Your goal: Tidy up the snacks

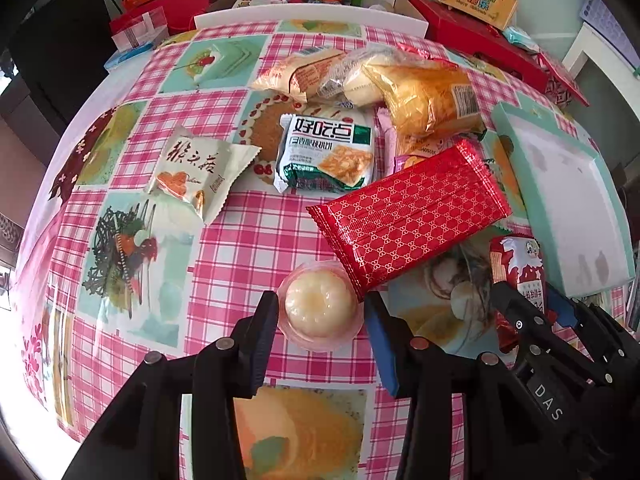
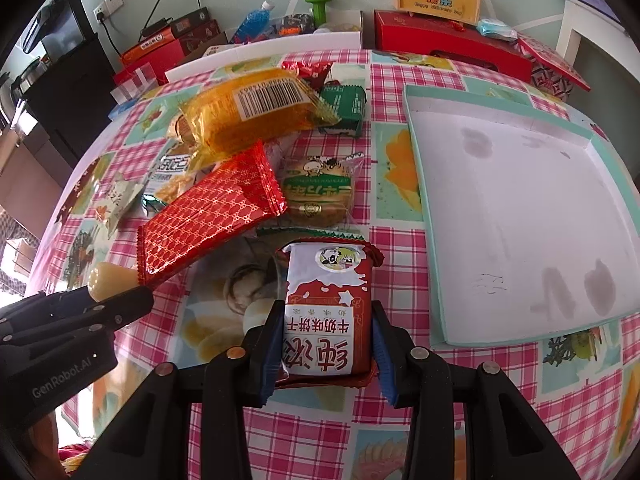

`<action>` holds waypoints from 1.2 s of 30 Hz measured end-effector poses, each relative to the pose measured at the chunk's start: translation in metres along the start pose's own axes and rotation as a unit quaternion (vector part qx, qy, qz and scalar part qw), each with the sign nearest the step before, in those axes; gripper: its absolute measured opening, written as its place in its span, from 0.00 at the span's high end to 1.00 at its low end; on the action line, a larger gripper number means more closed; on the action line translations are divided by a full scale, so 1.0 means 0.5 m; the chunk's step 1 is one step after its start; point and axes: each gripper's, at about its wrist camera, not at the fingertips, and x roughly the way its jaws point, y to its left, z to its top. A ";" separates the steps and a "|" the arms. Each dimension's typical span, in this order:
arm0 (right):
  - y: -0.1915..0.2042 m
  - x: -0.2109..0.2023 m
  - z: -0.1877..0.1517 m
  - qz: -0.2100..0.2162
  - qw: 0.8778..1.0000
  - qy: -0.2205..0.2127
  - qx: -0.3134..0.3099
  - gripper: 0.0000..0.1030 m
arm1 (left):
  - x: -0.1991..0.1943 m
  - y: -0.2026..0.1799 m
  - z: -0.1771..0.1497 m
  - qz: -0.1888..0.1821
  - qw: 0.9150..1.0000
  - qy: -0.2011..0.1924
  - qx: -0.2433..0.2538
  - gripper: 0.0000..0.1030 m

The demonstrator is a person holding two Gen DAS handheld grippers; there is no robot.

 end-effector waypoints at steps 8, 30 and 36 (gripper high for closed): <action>-0.014 -0.018 -0.005 -0.003 1.000 -0.011 0.013 0.59 | -0.023 0.014 0.005 0.001 1.000 -0.007 -0.014 0.56; -0.030 -0.038 -0.004 -0.018 0.999 -0.030 0.028 0.59 | -0.081 0.027 0.000 -0.001 0.999 -0.051 -0.019 0.56; -0.034 -0.052 -0.005 -0.022 0.998 -0.042 0.032 0.59 | -0.097 0.013 0.009 -0.013 0.997 -0.072 -0.009 0.56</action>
